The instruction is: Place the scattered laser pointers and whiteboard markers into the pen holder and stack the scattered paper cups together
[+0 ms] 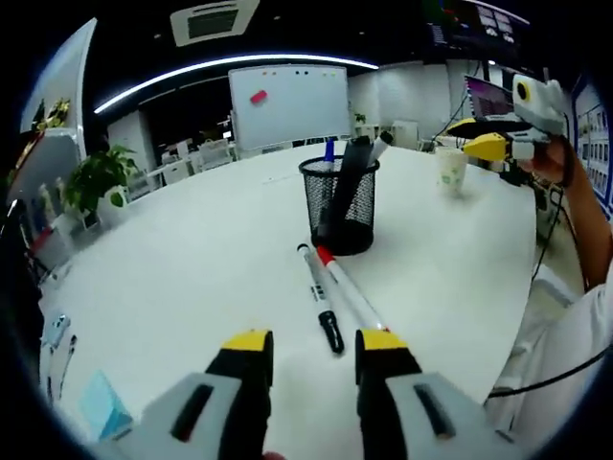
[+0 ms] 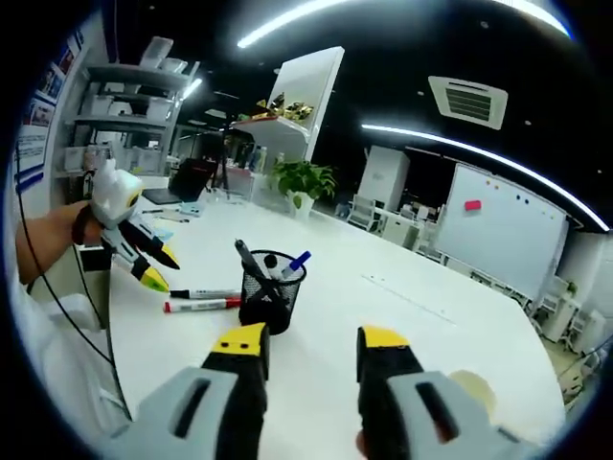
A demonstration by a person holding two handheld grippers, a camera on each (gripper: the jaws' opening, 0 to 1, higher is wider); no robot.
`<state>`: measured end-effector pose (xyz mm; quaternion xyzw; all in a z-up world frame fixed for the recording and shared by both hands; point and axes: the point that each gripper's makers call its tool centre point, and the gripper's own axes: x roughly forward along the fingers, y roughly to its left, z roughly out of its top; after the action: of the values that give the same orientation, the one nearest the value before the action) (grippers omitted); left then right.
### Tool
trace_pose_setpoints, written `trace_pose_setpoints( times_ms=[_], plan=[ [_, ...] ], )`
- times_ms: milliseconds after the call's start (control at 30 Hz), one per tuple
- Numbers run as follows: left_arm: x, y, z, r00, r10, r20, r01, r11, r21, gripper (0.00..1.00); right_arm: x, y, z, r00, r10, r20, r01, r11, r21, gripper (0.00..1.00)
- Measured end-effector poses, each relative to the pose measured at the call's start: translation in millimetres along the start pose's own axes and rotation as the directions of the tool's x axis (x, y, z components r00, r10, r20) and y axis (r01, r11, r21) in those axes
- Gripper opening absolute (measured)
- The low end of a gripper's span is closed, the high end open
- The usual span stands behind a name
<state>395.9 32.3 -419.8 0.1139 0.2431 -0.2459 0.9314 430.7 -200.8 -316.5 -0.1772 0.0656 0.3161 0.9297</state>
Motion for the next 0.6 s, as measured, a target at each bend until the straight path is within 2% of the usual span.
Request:
trace_pose_setpoints(
  times_ms=[167,233,367,600],
  plan=[
    [5.3,-3.9,-4.3,1.000,-0.007,-0.017,0.007,1.000,-0.003,0.31,-0.5,-0.8,0.2,1.000,-0.002,0.004,0.002,1.000,0.004,0.36],
    [5.8,-5.0,-4.1,1.000,-0.006,-0.015,0.006,1.000,-0.008,0.30,-0.3,-0.5,-0.4,1.000,-0.001,0.002,0.001,1.000,0.004,0.36],
    [7.3,-6.5,-0.9,1.000,-0.009,0.011,0.009,1.000,0.003,0.22,0.0,-0.3,-1.8,1.000,-0.001,0.001,0.001,1.000,0.005,0.36],
    [10.0,-8.8,-1.9,1.000,-0.020,0.009,0.020,0.999,-0.032,0.19,0.3,-0.7,-3.0,1.000,-0.001,-0.002,0.001,1.000,0.003,0.36]
  ],
)
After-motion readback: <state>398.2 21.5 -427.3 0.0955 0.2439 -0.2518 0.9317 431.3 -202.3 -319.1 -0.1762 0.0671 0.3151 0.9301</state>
